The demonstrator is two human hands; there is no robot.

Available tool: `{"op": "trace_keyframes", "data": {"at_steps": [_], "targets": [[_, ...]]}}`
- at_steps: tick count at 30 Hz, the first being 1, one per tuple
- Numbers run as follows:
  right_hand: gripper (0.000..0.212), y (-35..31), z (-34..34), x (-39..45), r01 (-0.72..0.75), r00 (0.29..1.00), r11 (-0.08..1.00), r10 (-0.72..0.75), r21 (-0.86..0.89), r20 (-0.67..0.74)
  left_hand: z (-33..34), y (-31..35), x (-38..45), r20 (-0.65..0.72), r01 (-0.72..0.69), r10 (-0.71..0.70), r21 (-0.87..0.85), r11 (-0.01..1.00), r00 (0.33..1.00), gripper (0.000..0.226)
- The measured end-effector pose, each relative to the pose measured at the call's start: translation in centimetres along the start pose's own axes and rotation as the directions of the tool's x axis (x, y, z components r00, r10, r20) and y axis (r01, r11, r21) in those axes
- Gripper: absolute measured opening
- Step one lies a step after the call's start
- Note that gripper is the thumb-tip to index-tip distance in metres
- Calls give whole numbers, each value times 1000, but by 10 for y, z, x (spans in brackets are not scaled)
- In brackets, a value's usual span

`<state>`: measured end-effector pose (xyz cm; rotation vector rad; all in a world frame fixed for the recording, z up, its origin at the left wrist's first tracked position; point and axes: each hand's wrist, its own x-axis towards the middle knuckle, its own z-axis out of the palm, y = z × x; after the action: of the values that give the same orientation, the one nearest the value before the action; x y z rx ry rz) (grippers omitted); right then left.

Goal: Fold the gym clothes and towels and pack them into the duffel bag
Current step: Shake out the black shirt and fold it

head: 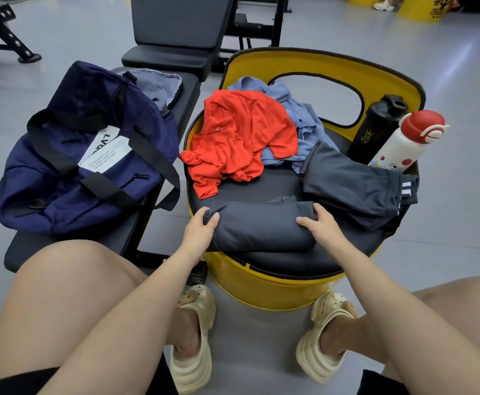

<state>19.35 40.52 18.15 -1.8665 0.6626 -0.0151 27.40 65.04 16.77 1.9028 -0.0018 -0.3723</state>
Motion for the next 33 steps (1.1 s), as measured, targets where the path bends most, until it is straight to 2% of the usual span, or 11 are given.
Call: {"op": "trace_keyframes", "data": {"at_steps": [5,9,15,17,19,22,24,25,28,30,33], "targets": [[25,-9,17,3,102,982,969,-135,-227,-133,4,1,2,-81,55,-50,63,996,995,34],[19,-14,30,9,124,969,894,-201,-430,-140,8,2,5,-156,115,-93,134,984,983,22],[25,-11,37,17,34,969,811,-171,-583,-181,9,9,3,-187,200,-156,242,949,970,12],[31,-14,37,13,8,961,781,-178,-624,-211,10,7,1,-275,107,9,405,908,961,23],[38,-15,36,9,47,919,744,-294,-667,-263,12,6,-1,-303,-29,276,624,781,912,36],[35,-17,37,8,264,734,528,-653,-807,-188,24,10,1,-105,-342,606,744,574,789,41],[26,-17,46,7,451,657,397,-754,-800,-4,36,10,-1,53,-469,655,742,480,754,43],[28,-15,52,6,520,659,363,-747,-774,93,41,10,-2,131,-485,610,743,462,782,46],[54,-4,64,0,536,787,379,-549,-754,283,49,-3,-2,292,-439,375,803,404,880,54],[71,4,61,0,499,839,364,-430,-787,333,47,-10,-2,315,-423,319,827,369,894,56],[72,9,55,2,478,860,386,-390,-789,330,43,-12,-2,328,-427,295,816,391,897,57]]}}
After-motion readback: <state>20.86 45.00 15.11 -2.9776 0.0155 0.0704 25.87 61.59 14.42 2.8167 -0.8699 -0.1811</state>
